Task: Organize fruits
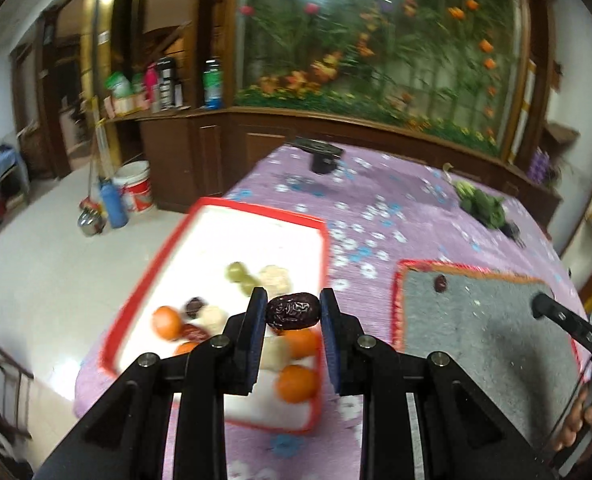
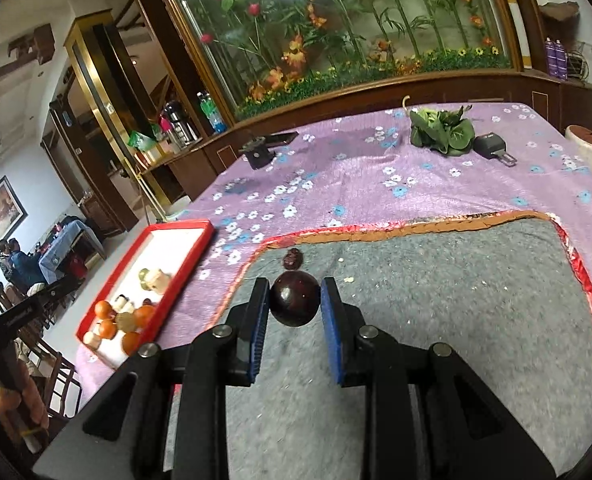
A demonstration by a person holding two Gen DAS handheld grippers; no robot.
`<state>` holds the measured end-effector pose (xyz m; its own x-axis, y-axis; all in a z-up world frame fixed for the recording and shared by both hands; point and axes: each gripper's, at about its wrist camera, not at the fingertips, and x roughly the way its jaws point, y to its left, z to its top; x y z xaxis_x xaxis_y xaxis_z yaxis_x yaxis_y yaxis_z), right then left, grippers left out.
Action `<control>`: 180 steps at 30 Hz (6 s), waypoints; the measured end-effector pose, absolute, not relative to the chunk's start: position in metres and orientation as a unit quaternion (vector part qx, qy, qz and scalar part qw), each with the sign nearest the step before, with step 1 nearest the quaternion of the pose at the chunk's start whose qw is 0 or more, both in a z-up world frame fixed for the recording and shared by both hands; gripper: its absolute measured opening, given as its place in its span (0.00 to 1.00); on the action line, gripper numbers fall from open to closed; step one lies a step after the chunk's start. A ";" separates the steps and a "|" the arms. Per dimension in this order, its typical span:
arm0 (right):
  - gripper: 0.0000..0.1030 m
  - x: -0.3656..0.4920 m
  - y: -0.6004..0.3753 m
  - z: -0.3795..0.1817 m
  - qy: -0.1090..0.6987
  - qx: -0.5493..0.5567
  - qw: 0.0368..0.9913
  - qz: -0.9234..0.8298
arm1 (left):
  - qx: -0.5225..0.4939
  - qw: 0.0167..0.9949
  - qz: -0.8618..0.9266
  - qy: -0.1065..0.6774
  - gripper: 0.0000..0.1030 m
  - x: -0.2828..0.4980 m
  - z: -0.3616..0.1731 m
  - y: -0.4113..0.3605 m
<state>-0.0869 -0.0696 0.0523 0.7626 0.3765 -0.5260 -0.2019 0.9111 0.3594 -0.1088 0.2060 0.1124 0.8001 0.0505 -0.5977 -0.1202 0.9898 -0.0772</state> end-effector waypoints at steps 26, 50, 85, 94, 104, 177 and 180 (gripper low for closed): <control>0.28 -0.019 0.160 0.030 0.419 0.022 0.849 0.321 | -0.081 0.920 0.106 0.369 0.25 -0.085 0.046 0.276; 0.28 0.023 0.211 0.014 0.431 -0.019 0.845 0.316 | -0.072 0.919 0.112 0.370 0.25 -0.075 0.042 0.286; 0.43 0.001 0.203 0.041 0.400 -0.003 0.858 0.323 | -0.108 0.913 0.119 0.376 0.75 -0.090 0.058 0.291; 0.45 -0.036 0.180 0.063 0.366 -0.002 0.874 0.321 | -0.082 0.927 0.115 0.346 0.76 -0.114 0.086 0.272; 0.49 -0.074 0.131 0.072 0.340 0.026 0.890 0.302 | -0.046 0.941 0.113 0.317 0.77 -0.139 0.111 0.237; 0.68 -0.149 0.069 0.039 0.302 -0.042 0.917 0.257 | -0.019 0.940 0.197 0.279 1.00 -0.165 0.110 0.158; 0.68 -0.147 0.073 0.036 0.306 -0.047 0.915 0.257 | -0.020 0.937 0.196 0.287 1.00 -0.161 0.105 0.161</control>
<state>-0.1472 0.0733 0.0361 0.6800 0.4428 -0.5844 -0.4998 0.8631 0.0725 -0.1612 0.1610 0.1053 0.7584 0.3554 -0.5463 -0.3780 0.9227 0.0753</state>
